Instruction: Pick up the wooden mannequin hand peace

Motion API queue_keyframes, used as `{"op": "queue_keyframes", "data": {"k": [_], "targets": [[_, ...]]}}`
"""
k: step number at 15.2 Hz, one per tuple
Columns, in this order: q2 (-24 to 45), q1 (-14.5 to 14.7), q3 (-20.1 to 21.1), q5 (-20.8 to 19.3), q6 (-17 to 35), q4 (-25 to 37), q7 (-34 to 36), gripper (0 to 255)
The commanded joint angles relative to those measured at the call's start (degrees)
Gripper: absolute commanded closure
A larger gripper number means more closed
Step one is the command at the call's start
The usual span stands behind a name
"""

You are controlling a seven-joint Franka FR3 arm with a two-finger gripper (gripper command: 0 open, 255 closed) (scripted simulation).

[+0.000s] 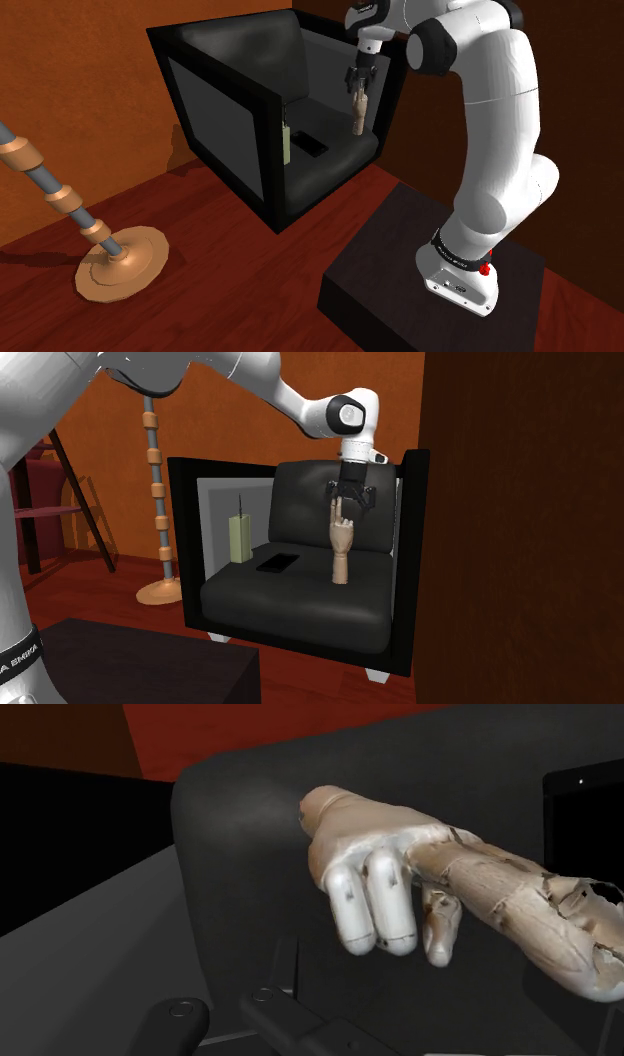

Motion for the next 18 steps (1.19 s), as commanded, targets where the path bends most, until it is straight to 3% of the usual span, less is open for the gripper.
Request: {"op": "queue_keyframes", "data": {"k": [1, 3, 4, 13, 18], "targets": [[0.33, 0.13, 0.14, 0.25, 1.5, -1.21, -0.28, 0], [0.47, 0.14, 0.18, 0.32, 1.85, -1.44, -0.36, 0], [0.33, 0.16, 0.15, 0.3, 1.98, -1.72, -0.43, 255], [0.48, 0.14, 0.18, 0.33, 1.85, -1.43, -0.36, 255], [-0.61, 0.04, -0.16, -0.28, -1.27, 0.74, 0.32, 255]]}}
